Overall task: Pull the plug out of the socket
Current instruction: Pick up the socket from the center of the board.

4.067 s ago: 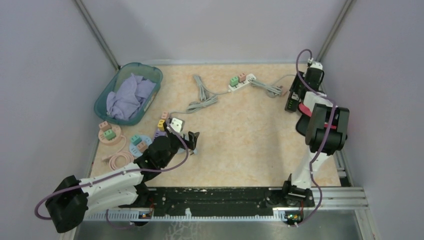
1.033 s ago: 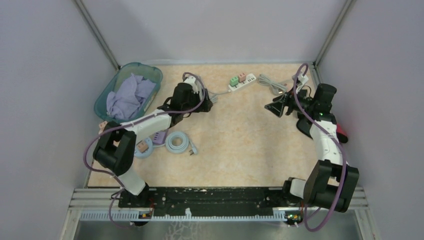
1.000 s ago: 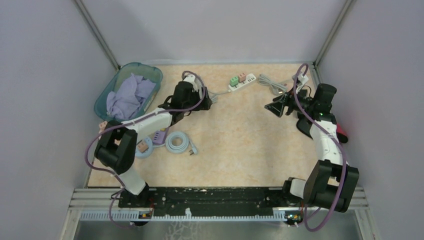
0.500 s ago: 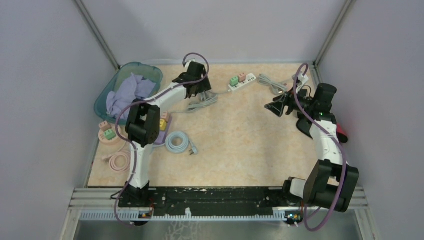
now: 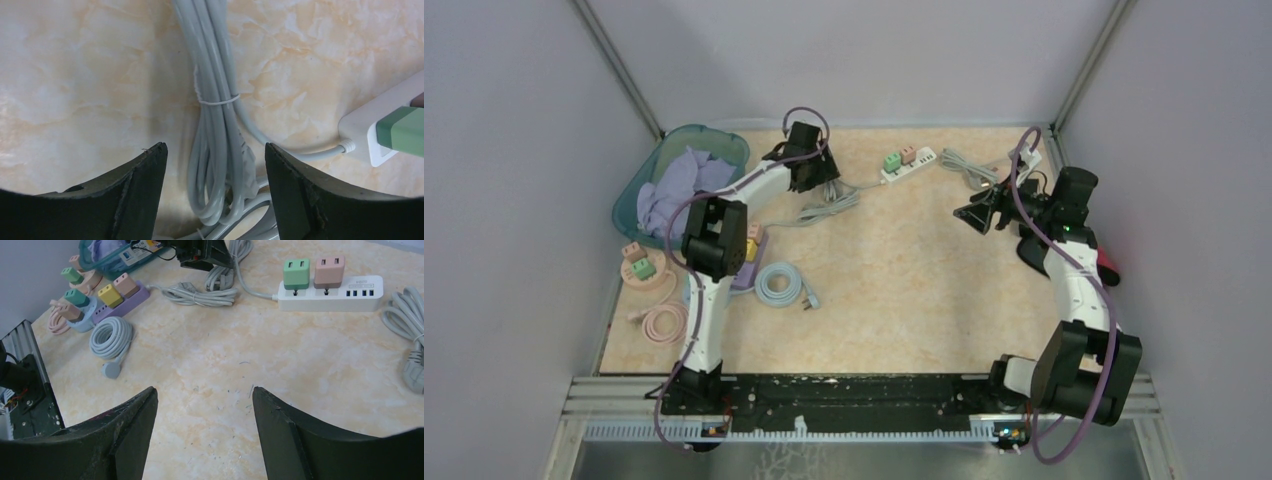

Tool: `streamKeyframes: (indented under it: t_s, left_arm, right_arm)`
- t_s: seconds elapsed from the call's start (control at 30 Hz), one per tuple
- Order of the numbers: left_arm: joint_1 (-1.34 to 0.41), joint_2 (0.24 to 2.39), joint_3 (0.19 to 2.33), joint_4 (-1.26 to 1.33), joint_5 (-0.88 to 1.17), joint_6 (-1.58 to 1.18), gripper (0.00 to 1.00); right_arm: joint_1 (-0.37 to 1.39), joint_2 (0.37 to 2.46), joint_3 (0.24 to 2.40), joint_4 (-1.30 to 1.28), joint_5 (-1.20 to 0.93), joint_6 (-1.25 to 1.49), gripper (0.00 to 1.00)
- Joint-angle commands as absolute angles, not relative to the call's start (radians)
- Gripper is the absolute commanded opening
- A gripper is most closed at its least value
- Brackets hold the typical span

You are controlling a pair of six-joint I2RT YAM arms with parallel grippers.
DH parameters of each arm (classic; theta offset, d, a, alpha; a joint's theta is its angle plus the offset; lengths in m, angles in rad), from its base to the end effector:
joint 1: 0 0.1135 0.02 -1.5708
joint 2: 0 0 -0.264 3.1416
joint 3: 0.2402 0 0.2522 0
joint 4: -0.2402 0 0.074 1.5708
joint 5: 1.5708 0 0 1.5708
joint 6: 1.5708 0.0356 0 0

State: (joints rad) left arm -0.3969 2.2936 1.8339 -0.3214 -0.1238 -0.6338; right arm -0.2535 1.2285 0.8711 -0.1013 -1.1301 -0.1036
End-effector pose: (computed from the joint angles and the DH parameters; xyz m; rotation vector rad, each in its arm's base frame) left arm 0.4798 -0.1963 0.1796 -0.3412 2.3486 -0.3593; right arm 0.2615 -0.0345 0.2932 -0.5470 1.7661 0.8834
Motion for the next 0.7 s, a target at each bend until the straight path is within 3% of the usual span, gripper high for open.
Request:
streamKeyframes:
  t_s: [0.0, 0.2, 0.37, 0.57, 0.67]
  left_arm:
    - [-0.395, 2.353, 1.916, -0.334, -0.056, -0.657, 0.76]
    - [-0.389, 2.384, 1.928, -0.326, -0.003, -0.675, 0.65]
    - [-0.383, 2.381, 1.927, -0.297, 0.054, -0.67, 0.41]
    - [-0.379, 2.31, 1.893, -0.179, 0.186, -0.657, 0.03]
    - [-0.38, 2.248, 1.85, -0.096, 0.242, -0.673, 0.0]
  right_arm:
    - [-0.268, 1.191, 0.885, -0.067, -1.164, -0.112, 0.7]
    - [-0.268, 1.191, 0.885, -0.065, -1.168, -0.112, 0.7]
    - [-0.268, 1.192, 0.887, -0.067, -1.17, -0.112, 0.7]
    - [-0.267, 1.193, 0.886, -0.067, -1.172, -0.112, 0.7]
    - [-0.268, 1.191, 0.887, -0.068, -1.174, -0.112, 0.7]
